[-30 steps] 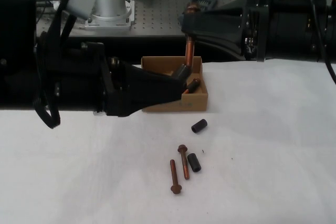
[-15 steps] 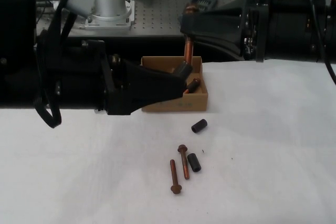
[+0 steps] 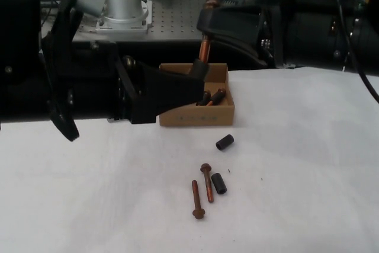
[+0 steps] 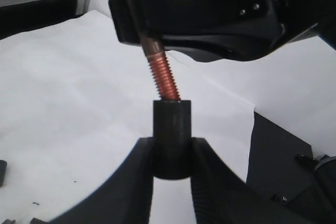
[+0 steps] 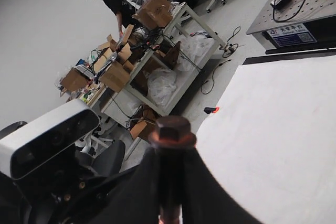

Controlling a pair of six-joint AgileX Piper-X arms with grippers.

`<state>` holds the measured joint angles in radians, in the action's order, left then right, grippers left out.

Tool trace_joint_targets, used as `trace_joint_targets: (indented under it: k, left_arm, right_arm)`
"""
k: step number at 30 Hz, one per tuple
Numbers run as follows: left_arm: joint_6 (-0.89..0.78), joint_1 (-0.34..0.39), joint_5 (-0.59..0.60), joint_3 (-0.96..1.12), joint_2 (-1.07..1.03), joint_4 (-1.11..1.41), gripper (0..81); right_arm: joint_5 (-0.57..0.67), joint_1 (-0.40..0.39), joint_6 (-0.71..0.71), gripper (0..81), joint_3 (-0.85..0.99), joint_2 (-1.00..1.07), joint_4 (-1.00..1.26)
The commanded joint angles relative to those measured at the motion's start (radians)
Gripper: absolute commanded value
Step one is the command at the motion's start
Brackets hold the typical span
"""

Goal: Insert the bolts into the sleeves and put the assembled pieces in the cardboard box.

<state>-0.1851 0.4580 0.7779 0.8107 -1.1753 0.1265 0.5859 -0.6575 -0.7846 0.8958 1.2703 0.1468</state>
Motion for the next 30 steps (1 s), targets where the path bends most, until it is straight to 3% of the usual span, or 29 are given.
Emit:
trace_joint_targets:
  k: [1,30]
  left_arm:
    - [-0.022,-0.005,-0.071,0.014,0.011,0.081,0.6]
    - [-0.049,-0.005,-0.129,0.014,0.011,0.141,0.6]
  right_arm:
    - [0.052,-0.021,-0.007,2.8,0.001,-0.010,-0.014]
    - [0.007,-0.032,-0.024,2.8,0.001,-0.015,-0.014]
